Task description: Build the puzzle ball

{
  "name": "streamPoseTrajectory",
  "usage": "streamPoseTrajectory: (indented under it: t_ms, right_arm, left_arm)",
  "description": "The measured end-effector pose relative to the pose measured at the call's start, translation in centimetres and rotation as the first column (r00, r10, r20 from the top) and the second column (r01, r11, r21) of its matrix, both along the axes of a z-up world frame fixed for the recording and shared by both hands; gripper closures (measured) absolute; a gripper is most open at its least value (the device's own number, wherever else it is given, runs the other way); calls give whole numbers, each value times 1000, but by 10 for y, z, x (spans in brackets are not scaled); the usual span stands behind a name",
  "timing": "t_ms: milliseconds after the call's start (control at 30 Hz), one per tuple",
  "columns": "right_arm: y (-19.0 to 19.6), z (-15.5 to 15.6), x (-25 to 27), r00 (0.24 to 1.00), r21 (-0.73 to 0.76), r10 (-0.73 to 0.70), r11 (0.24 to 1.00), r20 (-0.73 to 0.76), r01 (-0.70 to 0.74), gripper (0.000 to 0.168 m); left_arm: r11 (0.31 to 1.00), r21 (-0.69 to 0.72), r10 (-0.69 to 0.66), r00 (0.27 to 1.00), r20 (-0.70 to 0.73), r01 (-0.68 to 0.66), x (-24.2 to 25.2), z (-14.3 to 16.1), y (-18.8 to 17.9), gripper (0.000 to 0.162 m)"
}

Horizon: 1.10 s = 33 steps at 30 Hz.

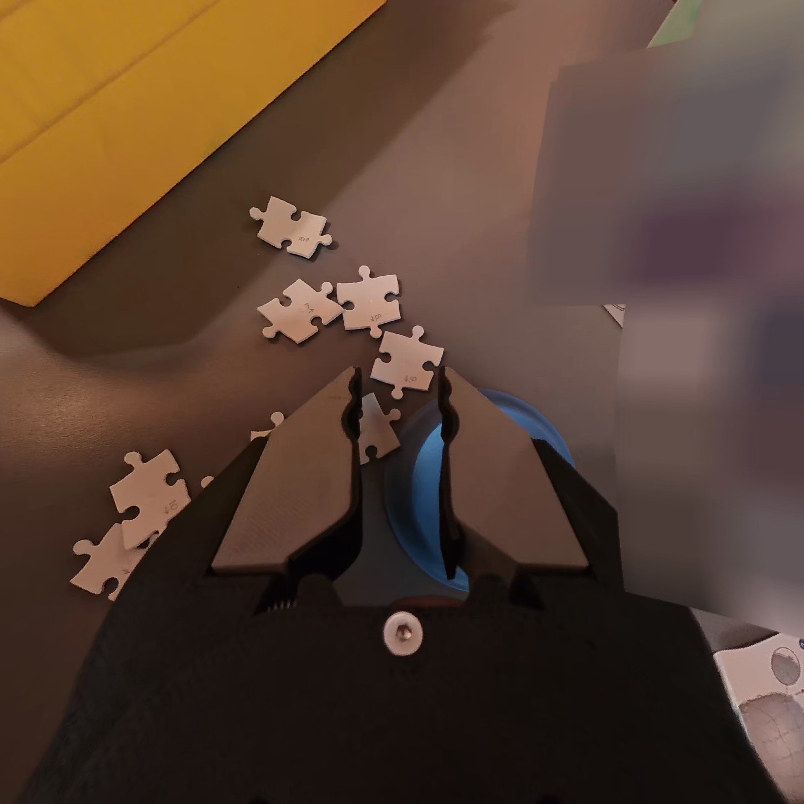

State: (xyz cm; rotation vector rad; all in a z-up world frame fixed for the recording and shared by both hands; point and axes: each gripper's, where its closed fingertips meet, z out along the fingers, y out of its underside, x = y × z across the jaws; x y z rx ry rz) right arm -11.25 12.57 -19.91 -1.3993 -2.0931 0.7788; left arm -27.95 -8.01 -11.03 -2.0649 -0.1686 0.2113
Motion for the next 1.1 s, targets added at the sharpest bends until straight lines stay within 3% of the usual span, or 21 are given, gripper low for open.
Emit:
streamPoseTrajectory:
  t_ms: [833, 1100]
  right_arm:
    - [-1, -3, -1, 1000, 6, -1, 1000, 5, 1, 135]
    - [1, -7, -8, 999, 4, -49, 999, -11, 49, 126]
  left_arm:
    - [1000, -2, 0, 1000, -3, 0, 0, 0, 0, 129]
    - [1000, -2, 1, 1000, -4, -1, 0, 0, 0, 129]
